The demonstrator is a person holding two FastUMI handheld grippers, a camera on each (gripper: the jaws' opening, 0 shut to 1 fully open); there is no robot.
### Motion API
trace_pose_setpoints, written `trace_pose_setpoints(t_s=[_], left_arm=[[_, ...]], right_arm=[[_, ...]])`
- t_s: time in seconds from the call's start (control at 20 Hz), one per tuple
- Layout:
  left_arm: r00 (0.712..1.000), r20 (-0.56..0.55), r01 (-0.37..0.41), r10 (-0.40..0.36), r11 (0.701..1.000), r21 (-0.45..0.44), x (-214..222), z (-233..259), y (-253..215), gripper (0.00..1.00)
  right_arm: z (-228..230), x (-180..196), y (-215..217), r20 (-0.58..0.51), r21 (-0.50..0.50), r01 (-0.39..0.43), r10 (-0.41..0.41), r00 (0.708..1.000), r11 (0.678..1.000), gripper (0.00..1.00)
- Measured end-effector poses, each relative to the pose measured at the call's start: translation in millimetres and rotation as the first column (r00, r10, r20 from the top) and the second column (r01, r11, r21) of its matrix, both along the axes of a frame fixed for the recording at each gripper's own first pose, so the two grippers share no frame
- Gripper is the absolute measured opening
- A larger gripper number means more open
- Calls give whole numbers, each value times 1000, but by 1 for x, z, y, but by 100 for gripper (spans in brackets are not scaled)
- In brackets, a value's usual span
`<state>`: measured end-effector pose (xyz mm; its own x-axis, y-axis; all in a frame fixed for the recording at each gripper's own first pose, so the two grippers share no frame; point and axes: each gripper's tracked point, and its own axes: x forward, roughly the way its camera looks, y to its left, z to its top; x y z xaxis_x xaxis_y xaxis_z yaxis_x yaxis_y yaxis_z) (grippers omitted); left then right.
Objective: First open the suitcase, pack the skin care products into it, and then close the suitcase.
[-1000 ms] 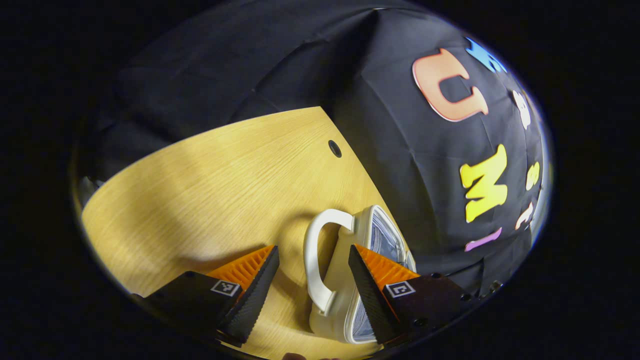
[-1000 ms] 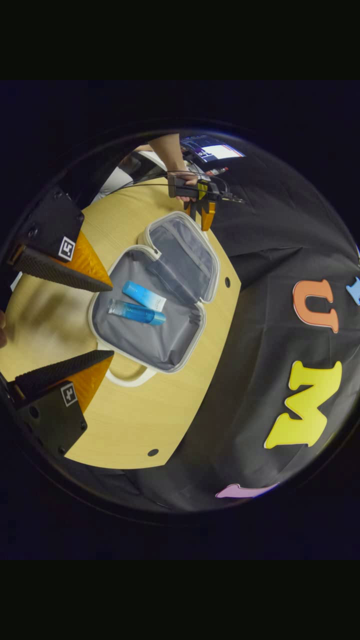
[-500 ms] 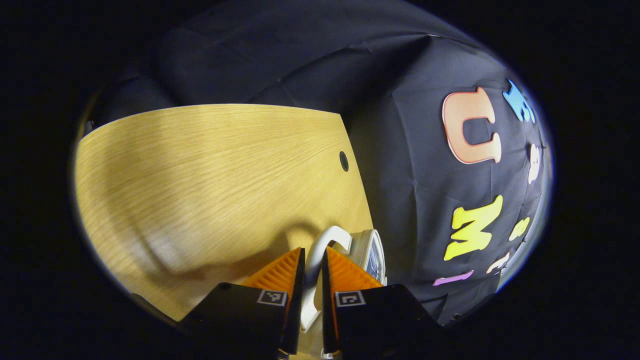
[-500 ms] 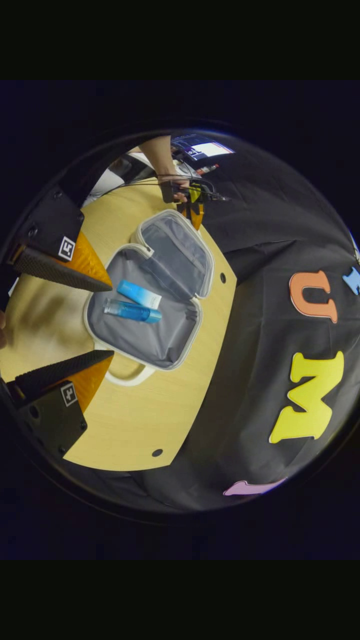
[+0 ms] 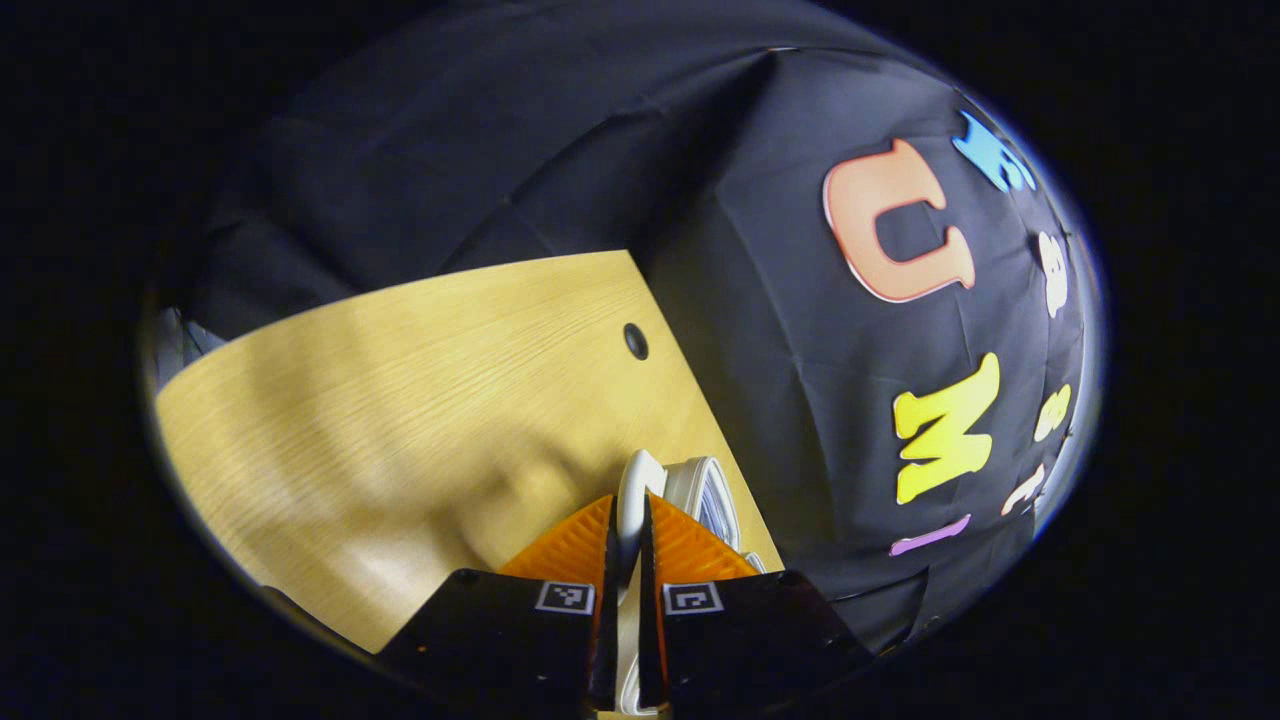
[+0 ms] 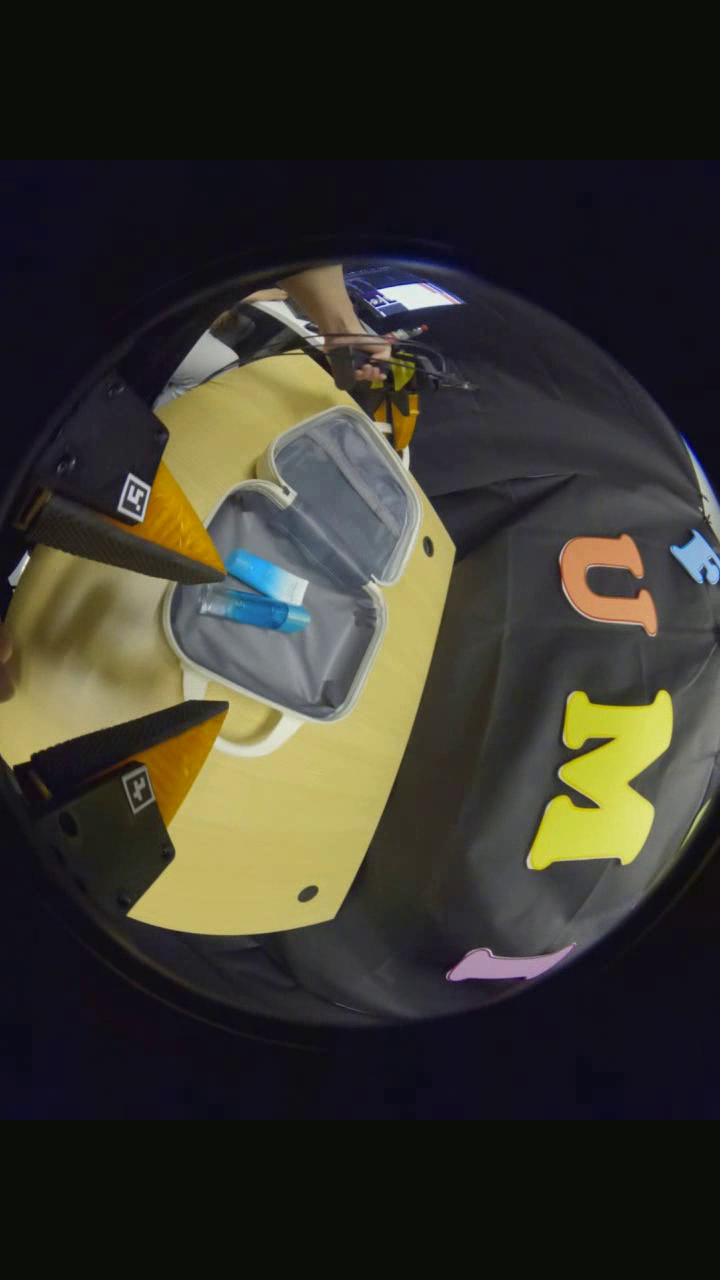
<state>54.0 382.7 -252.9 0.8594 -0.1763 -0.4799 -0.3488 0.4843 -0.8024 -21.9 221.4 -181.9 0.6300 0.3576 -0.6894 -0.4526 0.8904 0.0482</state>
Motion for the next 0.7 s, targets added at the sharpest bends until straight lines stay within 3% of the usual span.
trace_pose_setpoints(t_s=[0.1,0.2,0.4,0.55,0.7], left_arm=[[999,44,25,-30,994,107,4,37,-9,11],[993,86,56,-79,968,246,11,70,-25,11],[967,141,131,-213,888,442,24,135,-86,11],[940,143,193,-310,827,528,32,166,-141,11],[919,144,207,-366,761,614,34,183,-193,11]], right_arm=[[4,0,-5,26,5,22,-22,999,1000,71],[9,-3,-9,55,8,27,-28,998,1000,71],[25,-11,-26,100,23,55,-57,993,998,74],[34,-14,-51,128,24,101,-103,986,995,71],[37,-22,-79,129,25,151,-153,980,988,74]])
